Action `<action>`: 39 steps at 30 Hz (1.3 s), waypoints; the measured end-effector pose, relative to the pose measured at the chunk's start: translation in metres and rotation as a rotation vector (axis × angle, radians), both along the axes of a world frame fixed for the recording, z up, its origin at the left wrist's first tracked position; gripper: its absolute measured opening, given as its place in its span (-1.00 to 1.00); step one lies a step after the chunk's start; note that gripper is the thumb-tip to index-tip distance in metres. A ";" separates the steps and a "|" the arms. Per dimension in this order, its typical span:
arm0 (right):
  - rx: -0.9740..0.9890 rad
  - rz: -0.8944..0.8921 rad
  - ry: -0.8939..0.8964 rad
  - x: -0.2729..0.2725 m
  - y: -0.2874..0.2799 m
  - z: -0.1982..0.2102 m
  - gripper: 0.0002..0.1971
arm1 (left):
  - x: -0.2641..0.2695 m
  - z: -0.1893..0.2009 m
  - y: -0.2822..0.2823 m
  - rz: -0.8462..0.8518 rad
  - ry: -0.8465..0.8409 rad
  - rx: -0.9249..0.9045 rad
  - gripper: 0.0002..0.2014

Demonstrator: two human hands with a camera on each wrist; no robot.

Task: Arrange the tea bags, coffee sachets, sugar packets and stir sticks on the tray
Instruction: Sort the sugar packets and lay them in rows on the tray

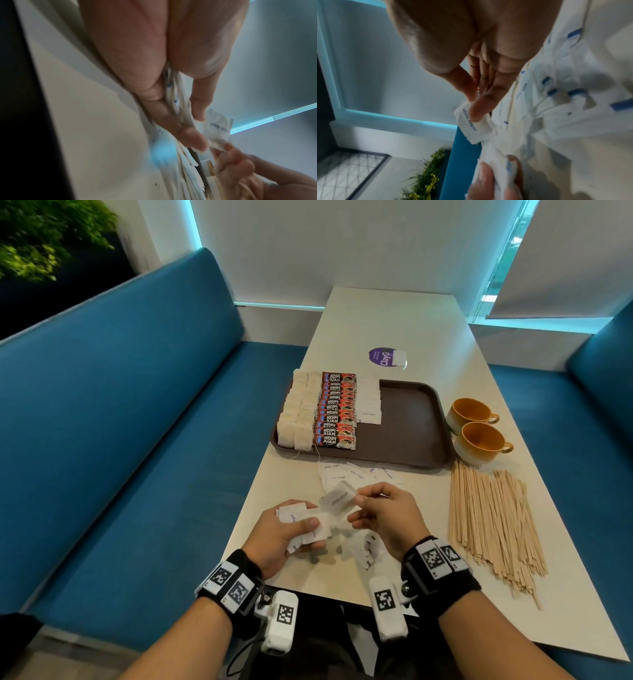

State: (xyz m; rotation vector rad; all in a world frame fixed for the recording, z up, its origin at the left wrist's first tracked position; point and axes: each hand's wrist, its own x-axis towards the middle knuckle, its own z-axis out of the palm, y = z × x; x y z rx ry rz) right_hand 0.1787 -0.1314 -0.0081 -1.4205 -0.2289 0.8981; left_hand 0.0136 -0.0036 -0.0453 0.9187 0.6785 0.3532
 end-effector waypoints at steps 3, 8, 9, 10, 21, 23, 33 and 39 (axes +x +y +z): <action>0.143 0.033 0.041 0.001 0.000 0.006 -0.84 | 0.000 0.000 0.002 -0.019 -0.004 -0.015 -0.70; 0.133 0.184 -0.027 -0.008 0.000 -0.003 -0.84 | -0.001 -0.001 0.004 -0.031 -0.016 -0.054 -0.70; 0.123 0.190 -0.015 -0.009 0.000 -0.004 -0.91 | -0.001 -0.001 0.005 -0.036 -0.023 -0.068 -0.70; 0.095 0.199 -0.042 -0.009 -0.001 -0.005 -0.91 | -0.002 0.000 0.006 -0.040 -0.030 -0.082 -0.70; -0.121 0.238 -0.374 -0.009 0.004 -0.009 -0.74 | 0.000 -0.003 0.004 -0.025 -0.040 -0.031 -0.53; -0.127 0.187 -0.320 -0.012 0.000 -0.008 -0.72 | 0.000 -0.005 0.004 -0.011 -0.043 -0.004 -0.51; -0.098 0.212 -0.171 -0.018 -0.002 -0.002 -0.72 | 0.002 0.004 0.000 0.060 -0.036 -0.059 -0.73; -0.139 0.210 -0.176 -0.013 -0.002 -0.007 -0.79 | 0.005 0.002 0.000 0.091 0.004 -0.014 -0.92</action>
